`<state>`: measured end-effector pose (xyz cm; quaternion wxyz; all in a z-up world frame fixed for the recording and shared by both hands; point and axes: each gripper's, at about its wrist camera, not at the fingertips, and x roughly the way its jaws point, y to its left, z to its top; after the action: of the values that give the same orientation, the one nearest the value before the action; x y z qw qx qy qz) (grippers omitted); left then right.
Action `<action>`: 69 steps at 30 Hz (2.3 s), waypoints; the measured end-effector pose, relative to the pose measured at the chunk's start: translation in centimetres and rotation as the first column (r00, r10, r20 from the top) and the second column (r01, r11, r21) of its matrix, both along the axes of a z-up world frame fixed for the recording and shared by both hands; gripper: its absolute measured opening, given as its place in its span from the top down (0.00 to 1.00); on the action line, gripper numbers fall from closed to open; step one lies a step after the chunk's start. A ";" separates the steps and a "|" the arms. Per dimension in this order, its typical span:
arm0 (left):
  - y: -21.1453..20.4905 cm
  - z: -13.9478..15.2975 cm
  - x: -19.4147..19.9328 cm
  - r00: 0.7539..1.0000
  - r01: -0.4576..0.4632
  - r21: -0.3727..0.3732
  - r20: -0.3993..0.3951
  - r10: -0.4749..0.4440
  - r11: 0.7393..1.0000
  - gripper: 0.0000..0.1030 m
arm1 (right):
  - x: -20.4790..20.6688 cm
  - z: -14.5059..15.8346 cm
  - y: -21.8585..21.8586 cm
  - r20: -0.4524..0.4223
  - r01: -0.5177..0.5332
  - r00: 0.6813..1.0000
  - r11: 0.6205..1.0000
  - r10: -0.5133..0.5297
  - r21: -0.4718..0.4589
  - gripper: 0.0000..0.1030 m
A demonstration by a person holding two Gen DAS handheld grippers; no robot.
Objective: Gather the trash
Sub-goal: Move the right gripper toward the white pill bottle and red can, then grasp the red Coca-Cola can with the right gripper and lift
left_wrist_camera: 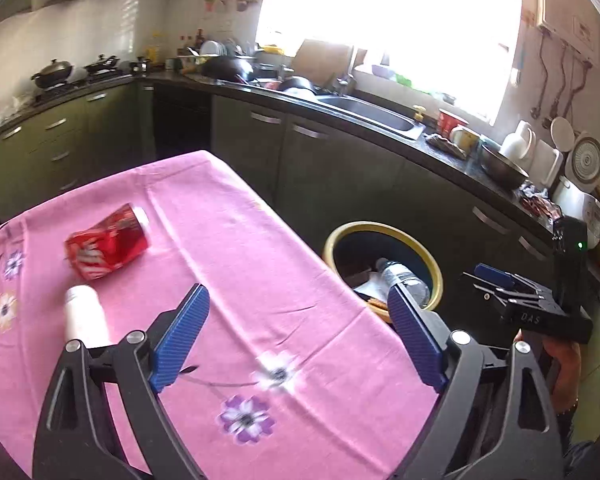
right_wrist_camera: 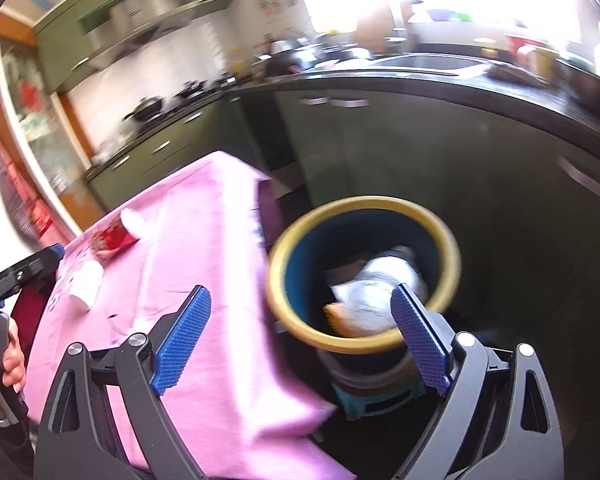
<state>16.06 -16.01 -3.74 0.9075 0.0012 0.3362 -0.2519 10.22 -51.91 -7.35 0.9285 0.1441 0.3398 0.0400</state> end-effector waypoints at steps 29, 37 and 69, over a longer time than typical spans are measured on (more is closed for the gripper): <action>20.2 -0.3 -5.4 0.922 -0.379 -0.034 0.070 0.380 0.925 0.11 | 25.7 -0.7 36.3 -0.620 -0.927 0.201 -0.057 0.758 -0.370 0.05; 21.6 -1.3 -2.2 0.922 -0.381 -0.066 0.045 0.384 0.922 0.11 | 30.3 -3.8 39.6 -0.758 -0.954 0.036 -0.203 0.651 -0.219 0.05; 22.1 -1.7 -6.3 0.938 -0.344 -0.070 0.012 0.346 0.936 0.11 | 28.7 -5.2 36.7 -0.646 -0.955 0.295 0.239 0.704 -0.175 0.32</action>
<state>9.78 6.08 -5.39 0.9412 -0.0851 0.3115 -0.0998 38.93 -15.24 -12.57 0.6428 -0.3286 0.5550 0.4133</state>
